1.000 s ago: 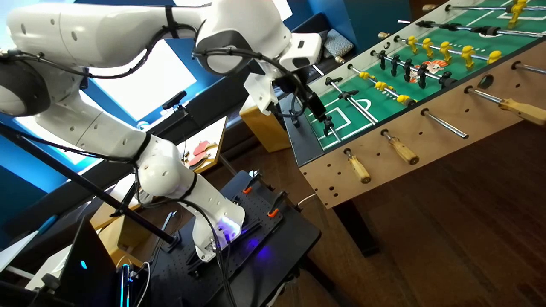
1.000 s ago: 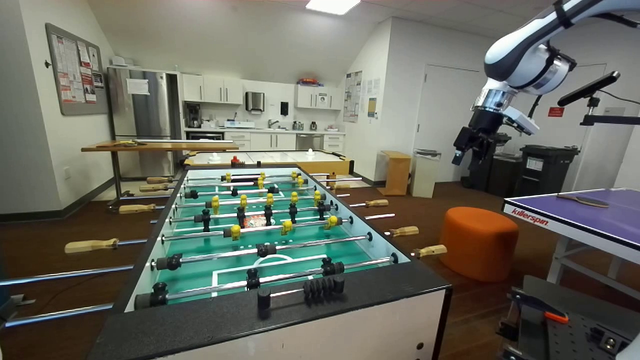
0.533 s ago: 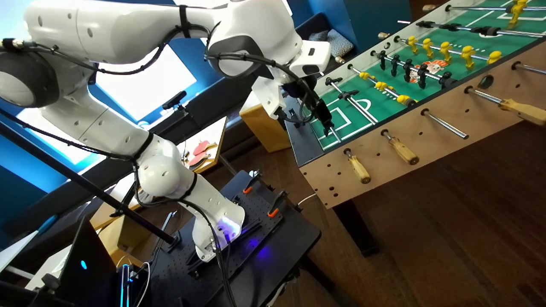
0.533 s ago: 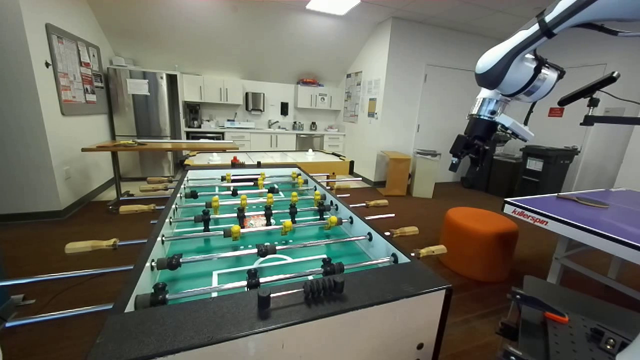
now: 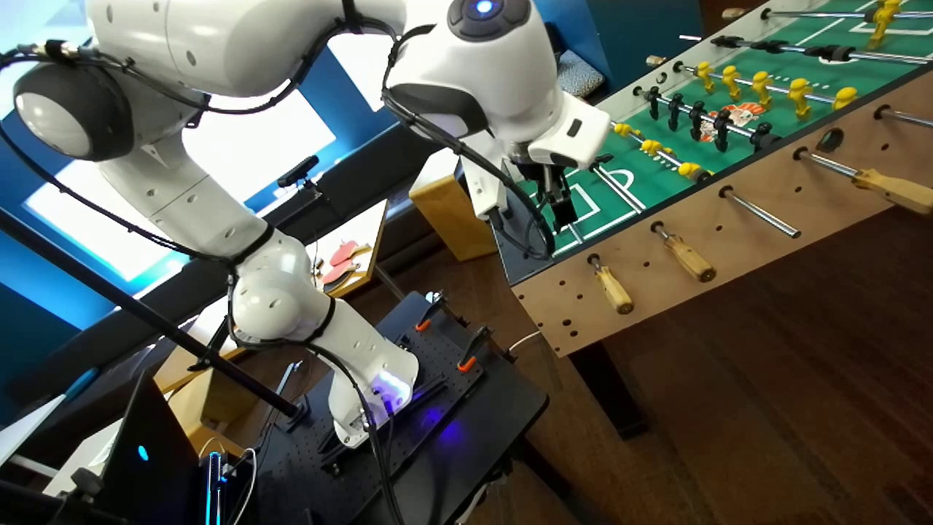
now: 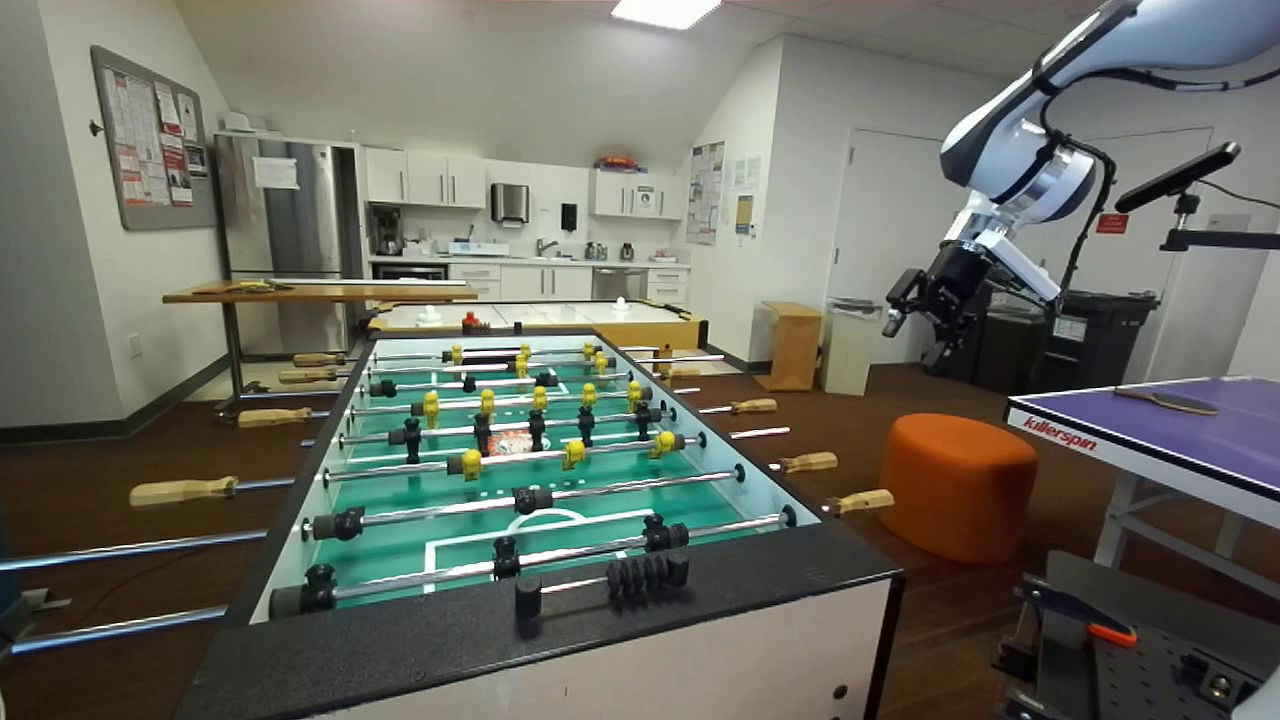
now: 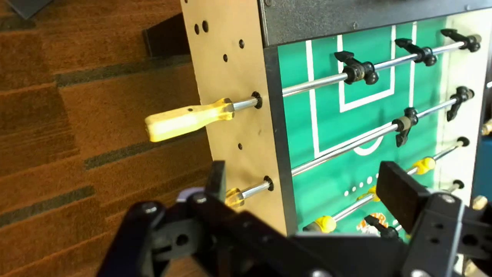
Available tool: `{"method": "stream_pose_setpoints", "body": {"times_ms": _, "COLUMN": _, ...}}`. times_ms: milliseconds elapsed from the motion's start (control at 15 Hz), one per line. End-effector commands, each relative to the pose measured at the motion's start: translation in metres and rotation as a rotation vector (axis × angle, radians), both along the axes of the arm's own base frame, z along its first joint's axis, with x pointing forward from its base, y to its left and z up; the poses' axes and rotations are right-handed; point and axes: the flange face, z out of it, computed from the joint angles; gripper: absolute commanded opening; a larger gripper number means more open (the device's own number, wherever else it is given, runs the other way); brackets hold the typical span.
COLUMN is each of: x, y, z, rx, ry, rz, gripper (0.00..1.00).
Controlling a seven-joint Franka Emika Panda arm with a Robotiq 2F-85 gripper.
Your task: Pull the third rod to the right
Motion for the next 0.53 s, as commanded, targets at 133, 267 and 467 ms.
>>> {"method": "stream_pose_setpoints", "body": {"times_ms": 133, "x": 0.007, "y": -0.086, "z": -0.049, "rx": 0.263, "ry": 0.021, "rz": -0.209, "gripper": 1.0}}
{"method": "stream_pose_setpoints", "body": {"times_ms": 267, "x": 0.016, "y": -0.11, "z": -0.074, "rx": 0.337, "ry": 0.013, "rz": -0.312, "gripper": 1.0}}
{"method": "stream_pose_setpoints", "body": {"times_ms": 467, "x": 0.036, "y": -0.138, "z": -0.114, "rx": 0.404, "ry": -0.003, "rz": -0.445, "gripper": 1.0}}
